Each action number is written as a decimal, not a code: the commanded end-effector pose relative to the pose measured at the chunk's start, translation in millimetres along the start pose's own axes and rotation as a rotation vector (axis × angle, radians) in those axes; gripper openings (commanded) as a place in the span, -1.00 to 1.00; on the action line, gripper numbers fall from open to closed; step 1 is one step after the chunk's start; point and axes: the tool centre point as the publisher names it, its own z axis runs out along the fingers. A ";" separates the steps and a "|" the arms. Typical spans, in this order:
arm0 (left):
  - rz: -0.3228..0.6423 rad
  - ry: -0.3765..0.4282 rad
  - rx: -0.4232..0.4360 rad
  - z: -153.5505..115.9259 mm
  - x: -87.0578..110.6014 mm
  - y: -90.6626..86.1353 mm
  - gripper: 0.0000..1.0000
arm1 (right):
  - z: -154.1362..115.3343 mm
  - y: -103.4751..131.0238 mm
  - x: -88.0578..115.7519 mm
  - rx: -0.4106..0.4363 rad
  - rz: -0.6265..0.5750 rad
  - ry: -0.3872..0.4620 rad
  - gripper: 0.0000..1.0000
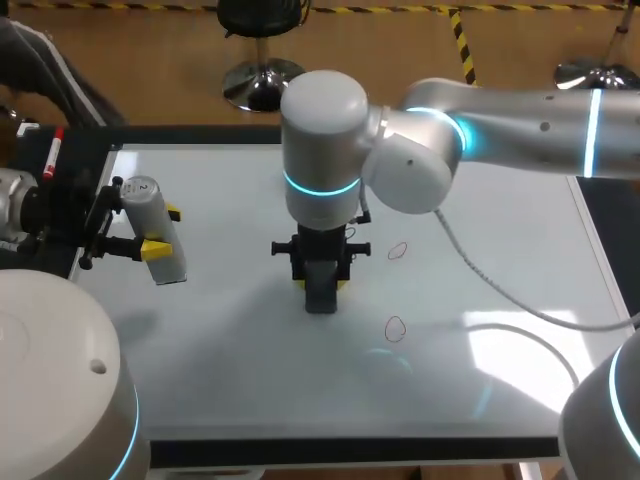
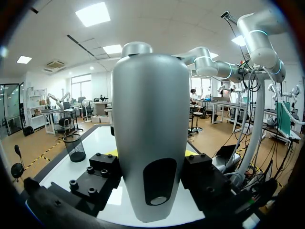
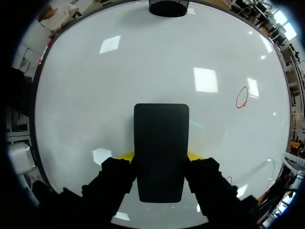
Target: Pick up the inspection probe, press it on each red-marked spot on the whiteboard one by one, put down the probe, pick up the eraser, and wipe off all the red marks.
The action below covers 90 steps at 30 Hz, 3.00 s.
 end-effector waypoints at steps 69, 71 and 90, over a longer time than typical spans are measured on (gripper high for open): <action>0.003 0.001 0.002 -0.5 0.0 -0.3 -1.00 | -91.8 -49.3 -120.6 0.001 -0.108 -0.026 -1.00; 0.003 0.001 0.002 -0.5 0.0 -0.3 -1.00 | -92.2 -50.0 -127.7 0.001 -0.108 -0.026 -1.00; 0.003 0.001 0.002 -0.5 0.0 -0.3 -1.00 | -93.4 -50.8 -189.9 -0.001 -0.104 -0.022 -1.00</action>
